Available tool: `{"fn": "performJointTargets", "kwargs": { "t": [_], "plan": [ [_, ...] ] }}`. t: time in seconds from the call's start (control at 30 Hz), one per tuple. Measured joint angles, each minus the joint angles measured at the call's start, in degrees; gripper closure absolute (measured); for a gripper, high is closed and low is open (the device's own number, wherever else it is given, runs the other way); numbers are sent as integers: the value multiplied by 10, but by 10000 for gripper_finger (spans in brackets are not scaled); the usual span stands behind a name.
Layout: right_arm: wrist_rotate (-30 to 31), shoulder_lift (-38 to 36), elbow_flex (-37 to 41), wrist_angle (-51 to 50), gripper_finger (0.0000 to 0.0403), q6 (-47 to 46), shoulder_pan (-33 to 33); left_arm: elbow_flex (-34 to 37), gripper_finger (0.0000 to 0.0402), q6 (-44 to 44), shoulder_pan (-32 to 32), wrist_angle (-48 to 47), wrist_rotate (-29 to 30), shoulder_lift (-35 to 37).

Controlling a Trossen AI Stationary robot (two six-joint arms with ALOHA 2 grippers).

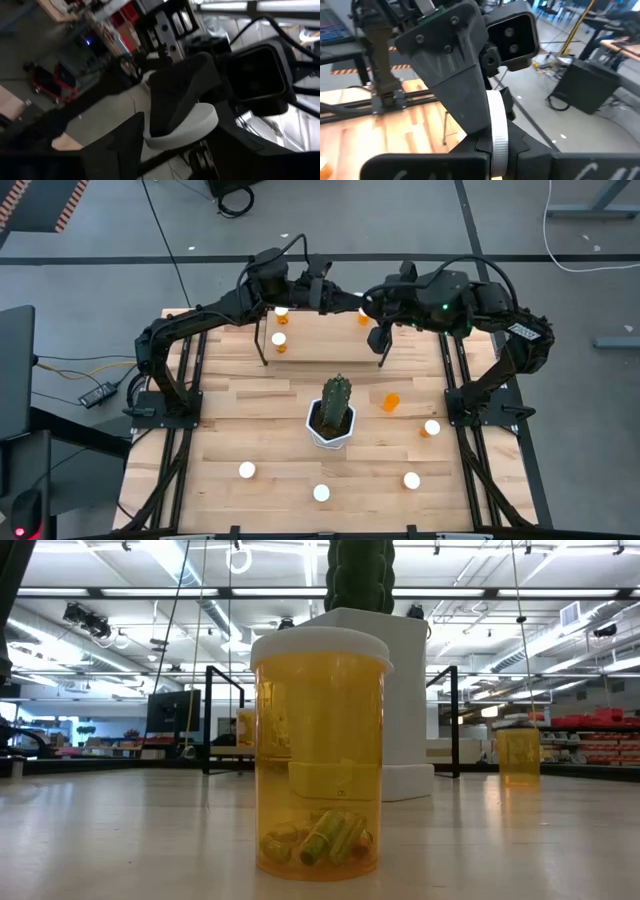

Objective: Pick and place medicine bottles onto shelf by color
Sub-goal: Put the orange medicine bottle on the shelf

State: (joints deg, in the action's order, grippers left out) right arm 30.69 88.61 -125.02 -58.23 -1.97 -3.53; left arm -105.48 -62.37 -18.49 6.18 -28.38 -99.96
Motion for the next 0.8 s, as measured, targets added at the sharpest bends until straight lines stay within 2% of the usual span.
{"fn": "performJointTargets", "kwargs": {
  "t": [0.23,0.4,0.53,0.67,0.8],
  "plan": [
    [59,0,-1,13,389,58,-3,1,215,-32,2,22,62,0],
    [107,-1,-1,26,389,89,-4,2,214,-45,17,52,137,-1],
    [133,-1,-1,36,390,92,-4,3,208,-47,24,78,164,-2],
    [136,-1,-1,51,390,93,-5,3,190,-39,32,99,177,-2],
    [141,-1,-1,55,390,92,-5,3,150,-37,33,102,181,-2]
  ]
}}
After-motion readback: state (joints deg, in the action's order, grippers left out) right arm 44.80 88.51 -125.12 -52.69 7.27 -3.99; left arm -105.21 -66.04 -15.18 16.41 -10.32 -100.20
